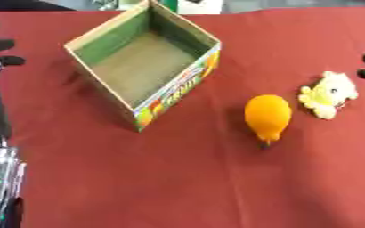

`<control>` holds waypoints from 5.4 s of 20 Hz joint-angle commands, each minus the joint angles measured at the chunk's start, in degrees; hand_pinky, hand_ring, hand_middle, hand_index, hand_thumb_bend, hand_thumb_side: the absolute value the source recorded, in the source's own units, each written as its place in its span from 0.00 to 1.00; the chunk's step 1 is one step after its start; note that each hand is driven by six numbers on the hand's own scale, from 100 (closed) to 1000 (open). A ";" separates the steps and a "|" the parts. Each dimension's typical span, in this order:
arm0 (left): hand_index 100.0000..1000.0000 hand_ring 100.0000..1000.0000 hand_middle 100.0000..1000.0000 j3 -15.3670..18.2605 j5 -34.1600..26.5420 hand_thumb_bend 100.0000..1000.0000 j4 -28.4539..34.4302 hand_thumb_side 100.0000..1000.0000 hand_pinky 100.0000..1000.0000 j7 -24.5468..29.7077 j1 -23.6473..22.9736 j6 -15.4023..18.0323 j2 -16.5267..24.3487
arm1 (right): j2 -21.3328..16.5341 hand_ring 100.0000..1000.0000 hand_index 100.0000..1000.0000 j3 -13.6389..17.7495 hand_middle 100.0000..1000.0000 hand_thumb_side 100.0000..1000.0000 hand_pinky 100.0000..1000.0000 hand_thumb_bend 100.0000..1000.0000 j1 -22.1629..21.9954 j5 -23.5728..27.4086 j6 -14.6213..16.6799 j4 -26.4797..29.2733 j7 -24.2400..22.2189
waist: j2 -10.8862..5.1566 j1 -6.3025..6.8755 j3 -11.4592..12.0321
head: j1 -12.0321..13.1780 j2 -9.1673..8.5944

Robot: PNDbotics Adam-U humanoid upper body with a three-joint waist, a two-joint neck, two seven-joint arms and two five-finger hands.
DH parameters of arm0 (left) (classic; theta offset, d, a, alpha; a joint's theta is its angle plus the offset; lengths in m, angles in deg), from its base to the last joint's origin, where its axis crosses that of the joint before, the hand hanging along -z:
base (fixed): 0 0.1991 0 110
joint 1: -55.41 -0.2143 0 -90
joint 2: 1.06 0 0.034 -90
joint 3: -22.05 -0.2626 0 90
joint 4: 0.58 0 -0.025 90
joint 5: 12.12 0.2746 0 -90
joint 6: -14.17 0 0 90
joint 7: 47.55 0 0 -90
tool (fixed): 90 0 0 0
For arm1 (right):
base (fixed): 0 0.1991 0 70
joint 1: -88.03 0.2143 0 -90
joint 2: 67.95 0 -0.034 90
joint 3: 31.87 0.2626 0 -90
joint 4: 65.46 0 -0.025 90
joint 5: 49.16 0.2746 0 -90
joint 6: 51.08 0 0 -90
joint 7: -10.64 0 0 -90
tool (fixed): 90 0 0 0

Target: Pick up objects on the table and place them in the box.

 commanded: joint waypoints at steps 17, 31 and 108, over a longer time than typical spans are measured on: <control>0.74 0.62 0.66 -0.15 -0.09 0.00 1.14 0.69 0.50 0.33 0.29 0.08 0.40 | -8.09 0.78 0.93 -0.86 0.67 0.96 0.69 0.00 3.78 -4.93 -3.88 1.15 -2.81 | -0.06 -0.32 0.54 | 0.24 -1.22; 0.74 0.62 0.66 -0.62 -0.29 0.00 1.14 0.69 0.50 0.82 -0.06 -0.08 0.76 | -26.90 0.83 0.92 -8.61 0.75 0.94 0.74 0.00 13.09 -21.86 -11.60 1.15 -17.75 | -0.66 -0.85 1.20 | -1.74 -0.98; 0.74 0.63 0.66 -1.72 -0.22 0.00 1.14 0.65 0.50 2.66 -1.74 0.94 6.27 | -30.74 0.81 0.62 -27.32 0.45 0.23 0.73 0.00 23.31 -24.32 -19.22 -12.81 -44.31 | -0.05 -1.02 2.59 | -3.98 -1.65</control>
